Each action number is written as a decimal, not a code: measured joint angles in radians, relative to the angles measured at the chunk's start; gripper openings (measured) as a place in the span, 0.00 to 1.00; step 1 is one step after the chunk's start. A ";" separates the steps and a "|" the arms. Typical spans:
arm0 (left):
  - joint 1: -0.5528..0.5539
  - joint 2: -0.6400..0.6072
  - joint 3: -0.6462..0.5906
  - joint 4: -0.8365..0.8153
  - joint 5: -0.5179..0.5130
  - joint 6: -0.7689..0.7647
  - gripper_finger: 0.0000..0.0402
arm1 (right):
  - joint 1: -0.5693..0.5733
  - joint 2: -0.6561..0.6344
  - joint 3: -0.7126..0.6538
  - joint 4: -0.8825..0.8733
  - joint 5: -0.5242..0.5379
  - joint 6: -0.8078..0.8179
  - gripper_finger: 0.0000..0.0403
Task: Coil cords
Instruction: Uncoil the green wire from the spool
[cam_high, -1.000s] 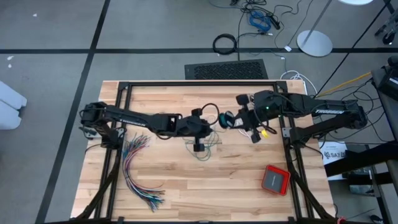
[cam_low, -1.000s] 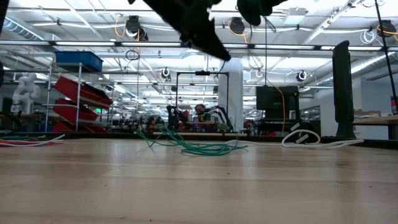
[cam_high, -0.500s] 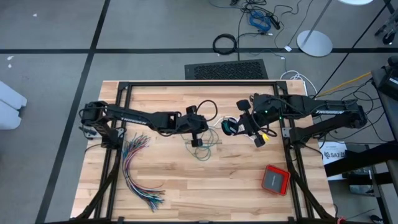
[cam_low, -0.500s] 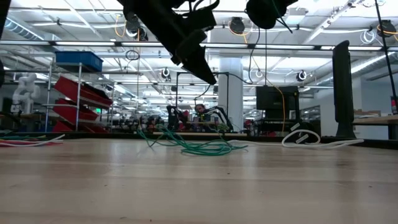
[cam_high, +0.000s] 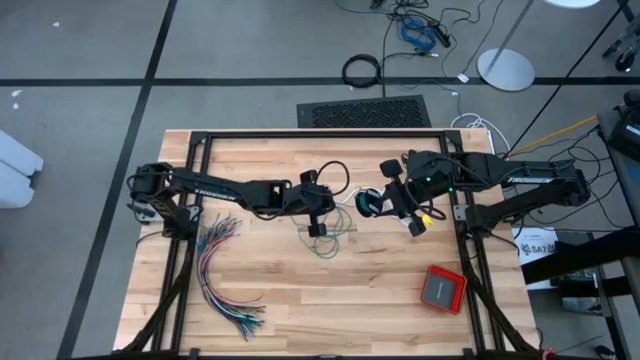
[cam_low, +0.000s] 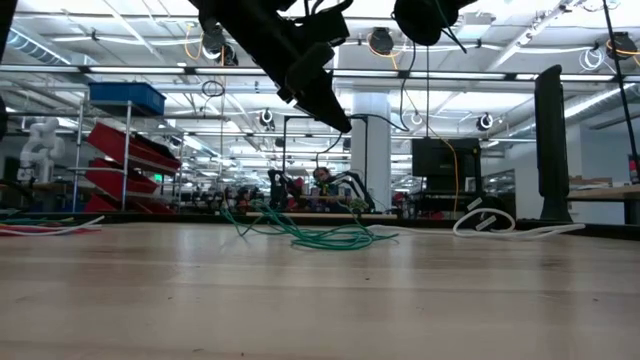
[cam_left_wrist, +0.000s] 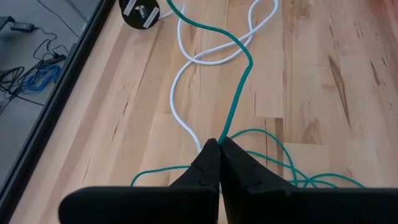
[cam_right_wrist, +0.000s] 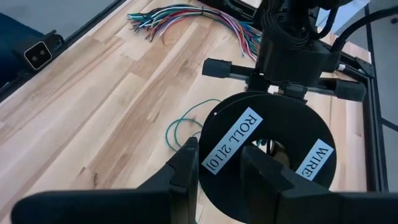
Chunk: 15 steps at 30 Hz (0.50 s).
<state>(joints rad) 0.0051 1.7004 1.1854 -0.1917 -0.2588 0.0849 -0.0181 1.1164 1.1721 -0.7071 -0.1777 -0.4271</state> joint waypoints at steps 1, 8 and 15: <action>0.000 0.000 0.000 0.000 0.000 0.000 0.00 | 0.000 0.000 0.000 -0.002 -0.002 0.007 0.19; 0.000 0.000 0.000 -0.001 0.000 0.000 0.00 | 0.000 0.000 0.000 -0.040 -0.007 0.022 0.19; 0.000 0.000 0.000 0.000 0.000 0.000 0.00 | 0.000 0.000 0.000 -0.042 -0.007 0.016 0.19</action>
<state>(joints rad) 0.0051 1.7004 1.1854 -0.1921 -0.2584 0.0853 -0.0181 1.1164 1.1721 -0.7490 -0.1848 -0.4109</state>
